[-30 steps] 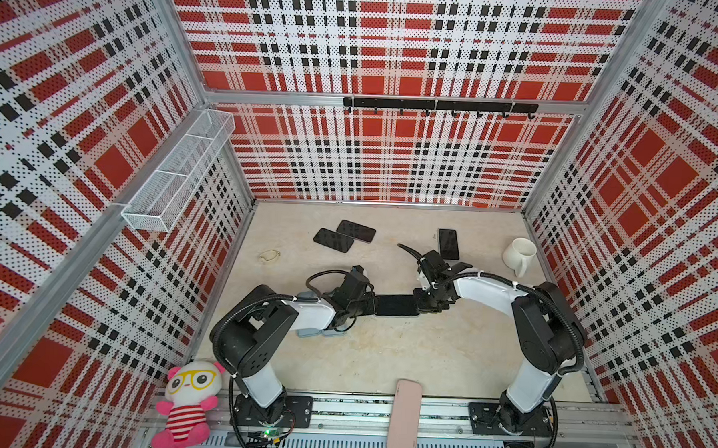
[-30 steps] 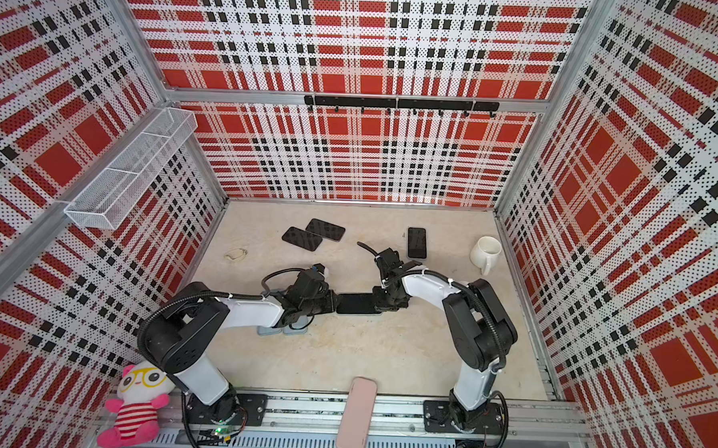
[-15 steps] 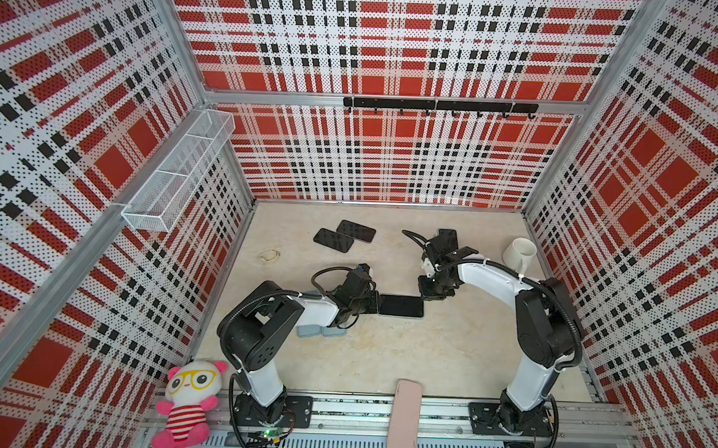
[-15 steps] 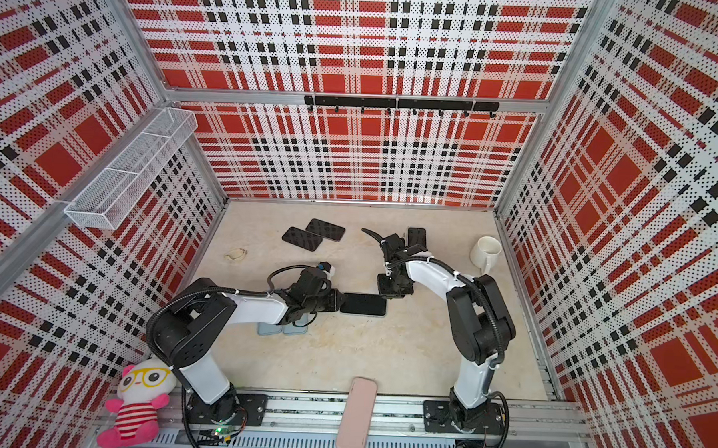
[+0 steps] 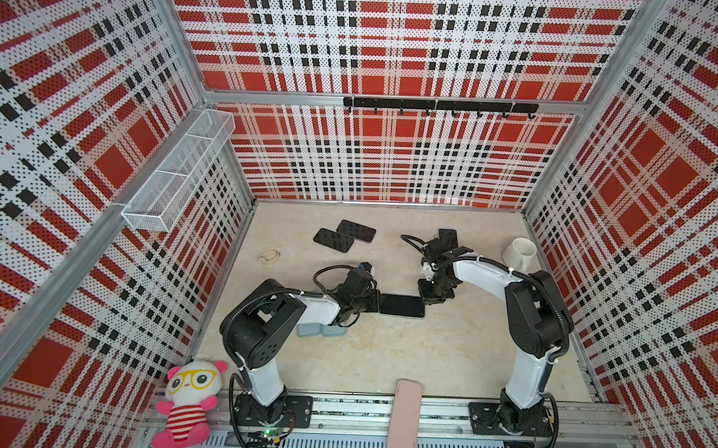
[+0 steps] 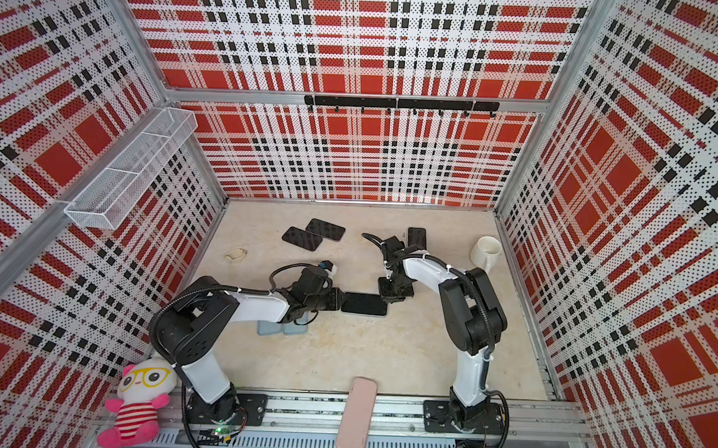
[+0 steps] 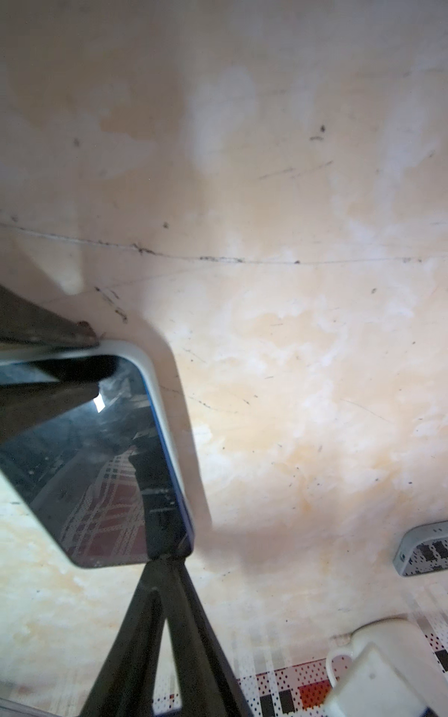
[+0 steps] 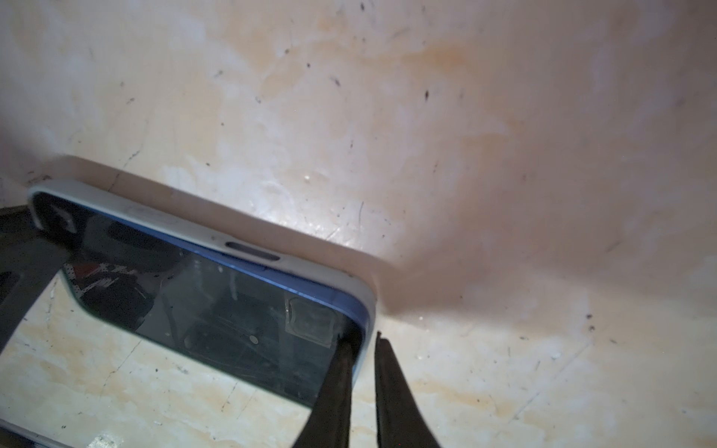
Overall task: Put the phone into the phone case
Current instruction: 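Press the phone's far corner into the case with the right gripper while the left holds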
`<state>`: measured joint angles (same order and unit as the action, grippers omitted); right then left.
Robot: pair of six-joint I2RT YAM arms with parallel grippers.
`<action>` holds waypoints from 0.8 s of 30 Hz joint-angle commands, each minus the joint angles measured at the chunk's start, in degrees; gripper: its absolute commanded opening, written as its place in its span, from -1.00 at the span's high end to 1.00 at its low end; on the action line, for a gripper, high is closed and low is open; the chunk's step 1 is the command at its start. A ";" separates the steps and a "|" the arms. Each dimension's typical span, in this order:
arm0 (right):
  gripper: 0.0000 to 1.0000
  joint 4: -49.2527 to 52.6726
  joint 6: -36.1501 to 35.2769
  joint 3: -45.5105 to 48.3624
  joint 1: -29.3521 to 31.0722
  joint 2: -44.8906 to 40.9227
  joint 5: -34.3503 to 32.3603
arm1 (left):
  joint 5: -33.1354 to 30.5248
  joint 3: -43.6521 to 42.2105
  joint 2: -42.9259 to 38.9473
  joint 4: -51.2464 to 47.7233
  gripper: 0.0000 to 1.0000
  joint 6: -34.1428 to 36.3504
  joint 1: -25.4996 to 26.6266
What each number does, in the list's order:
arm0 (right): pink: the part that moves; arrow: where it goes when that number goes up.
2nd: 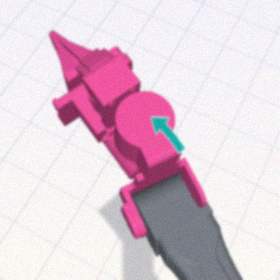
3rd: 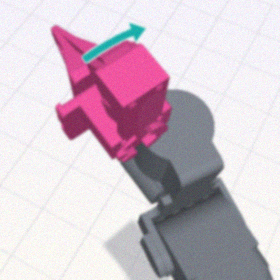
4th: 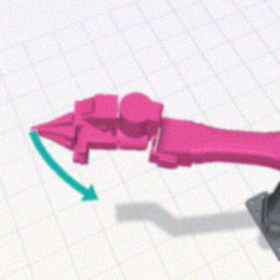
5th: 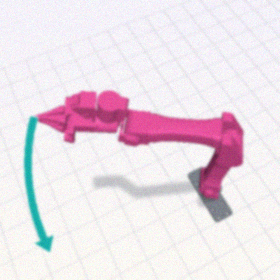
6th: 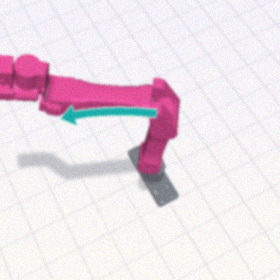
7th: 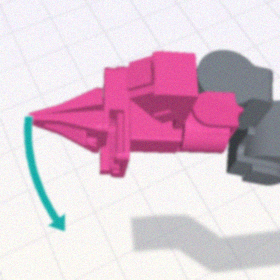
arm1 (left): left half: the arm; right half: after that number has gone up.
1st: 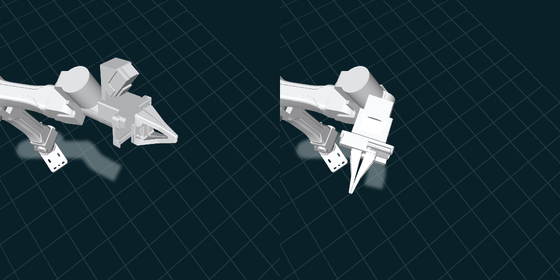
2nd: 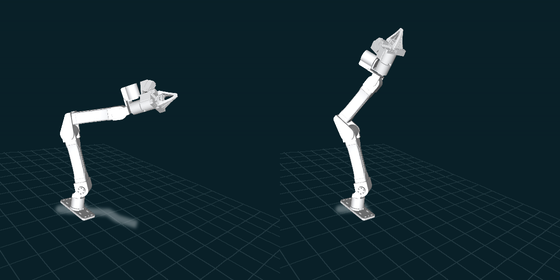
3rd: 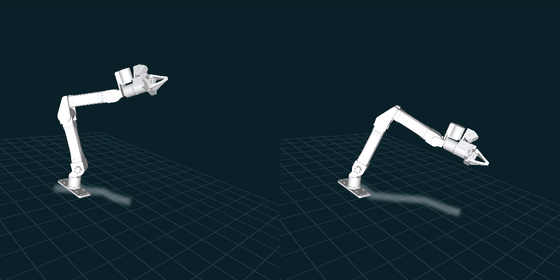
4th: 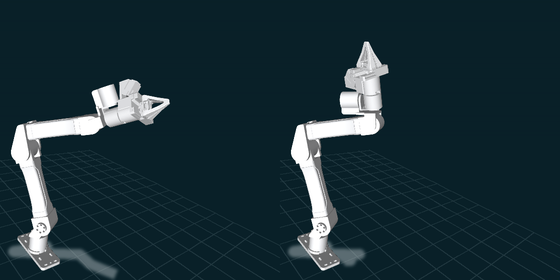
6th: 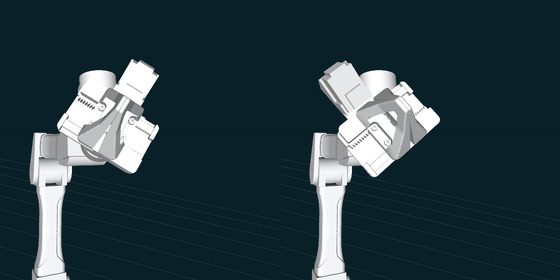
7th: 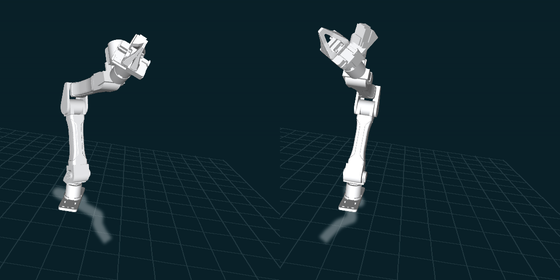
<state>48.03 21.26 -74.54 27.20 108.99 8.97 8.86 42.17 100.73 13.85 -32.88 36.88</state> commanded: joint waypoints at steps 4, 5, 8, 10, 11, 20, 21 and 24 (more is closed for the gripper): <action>0.71 -0.68 -0.78 -0.74 -0.35 3.33 -0.05 | 0.72 0.26 2.78 -4.29 0.60 1.37 0.38; 0.72 -0.53 -0.78 -0.82 -0.32 3.65 -0.37 | 0.63 0.36 2.87 -4.20 0.60 1.42 0.43; 0.75 -0.49 -0.60 -0.55 -0.34 4.12 -1.30 | 0.59 0.45 2.83 -4.09 0.60 1.32 0.68; 0.76 -0.48 -0.51 -0.34 -0.26 4.51 -1.57 | 0.52 0.46 2.72 -4.05 0.60 1.40 0.73; 0.77 -0.40 -0.34 -0.18 -0.26 4.72 -1.88 | 0.42 0.44 2.63 -4.09 0.60 1.41 0.73; 0.79 -0.32 0.73 0.85 1.39 7.75 -3.71 | 0.46 0.53 2.34 -4.18 0.60 1.51 0.91; 0.79 -0.75 0.93 1.27 1.45 8.02 -3.49 | 0.49 0.53 2.28 -4.20 0.60 1.44 0.91; 0.80 -2.35 1.38 2.45 1.69 8.84 -1.87 | 0.56 0.67 2.12 -4.33 0.60 1.45 1.00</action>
<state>48.80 22.20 -75.99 27.75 111.48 8.80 8.71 42.59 100.90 13.52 -32.69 36.91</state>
